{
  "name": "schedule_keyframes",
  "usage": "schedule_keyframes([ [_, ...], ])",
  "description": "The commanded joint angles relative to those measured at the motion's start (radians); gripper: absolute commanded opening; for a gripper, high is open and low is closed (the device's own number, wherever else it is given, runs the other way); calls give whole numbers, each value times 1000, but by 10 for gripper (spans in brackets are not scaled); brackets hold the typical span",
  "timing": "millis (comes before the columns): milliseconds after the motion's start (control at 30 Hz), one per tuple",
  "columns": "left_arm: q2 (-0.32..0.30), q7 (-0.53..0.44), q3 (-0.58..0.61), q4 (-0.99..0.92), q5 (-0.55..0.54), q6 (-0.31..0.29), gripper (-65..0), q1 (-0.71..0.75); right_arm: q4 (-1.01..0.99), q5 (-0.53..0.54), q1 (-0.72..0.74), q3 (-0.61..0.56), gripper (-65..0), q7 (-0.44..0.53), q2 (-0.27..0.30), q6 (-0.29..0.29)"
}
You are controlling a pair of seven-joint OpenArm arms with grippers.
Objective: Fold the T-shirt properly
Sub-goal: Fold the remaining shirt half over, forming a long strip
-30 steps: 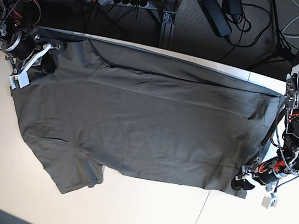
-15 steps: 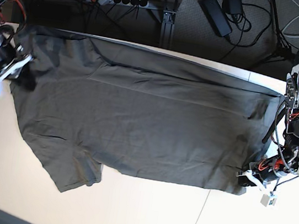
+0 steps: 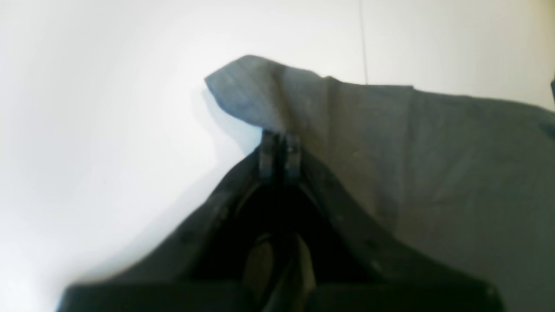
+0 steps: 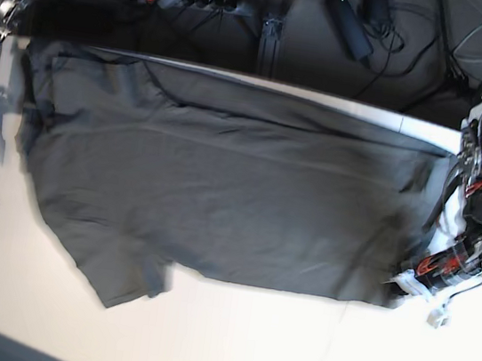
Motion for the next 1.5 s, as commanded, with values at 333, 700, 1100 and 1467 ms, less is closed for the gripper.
schedule_keyframes([
  [333,-8,45,1,5,-45,-21,-650,-17,-383,6,211,-80,-313,24,-39,68],
  [700,-11,34,1,5,-51,-24,-650,-20,-381,-31,251,-360,-468,20,-135,68],
  [1100,-125,317,1,219,-418,-24,-650,-2,-160,-28,223,-367,-650,-84,-78,76],
  [1467,-239,517,1,714,-654,-24,-650,277,338,180,-25,-367,-650,-217,90,78],
])
